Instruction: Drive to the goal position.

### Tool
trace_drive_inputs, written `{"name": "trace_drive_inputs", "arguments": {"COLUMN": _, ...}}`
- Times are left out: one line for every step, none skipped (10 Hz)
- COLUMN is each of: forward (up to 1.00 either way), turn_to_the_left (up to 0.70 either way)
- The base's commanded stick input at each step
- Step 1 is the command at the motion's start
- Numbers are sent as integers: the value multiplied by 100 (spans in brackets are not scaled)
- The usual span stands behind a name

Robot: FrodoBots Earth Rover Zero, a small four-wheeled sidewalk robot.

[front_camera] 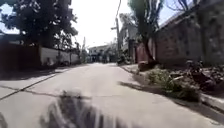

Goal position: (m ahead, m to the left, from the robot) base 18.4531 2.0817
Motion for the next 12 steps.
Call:
{"name": "trace_drive_inputs", "arguments": {"forward": 100, "turn_to_the_left": -4}}
{"name": "trace_drive_inputs", "arguments": {"forward": 100, "turn_to_the_left": -3}}
{"name": "trace_drive_inputs", "arguments": {"forward": 100, "turn_to_the_left": -2}}
{"name": "trace_drive_inputs", "arguments": {"forward": 100, "turn_to_the_left": 0}}
{"name": "trace_drive_inputs", "arguments": {"forward": 100, "turn_to_the_left": 0}}
{"name": "trace_drive_inputs", "arguments": {"forward": 100, "turn_to_the_left": 0}}
{"name": "trace_drive_inputs", "arguments": {"forward": 100, "turn_to_the_left": 0}}
{"name": "trace_drive_inputs", "arguments": {"forward": 100, "turn_to_the_left": 0}}
{"name": "trace_drive_inputs", "arguments": {"forward": 100, "turn_to_the_left": 0}}
{"name": "trace_drive_inputs", "arguments": {"forward": 100, "turn_to_the_left": 0}}
{"name": "trace_drive_inputs", "arguments": {"forward": 100, "turn_to_the_left": 0}}
{"name": "trace_drive_inputs", "arguments": {"forward": 100, "turn_to_the_left": 0}}
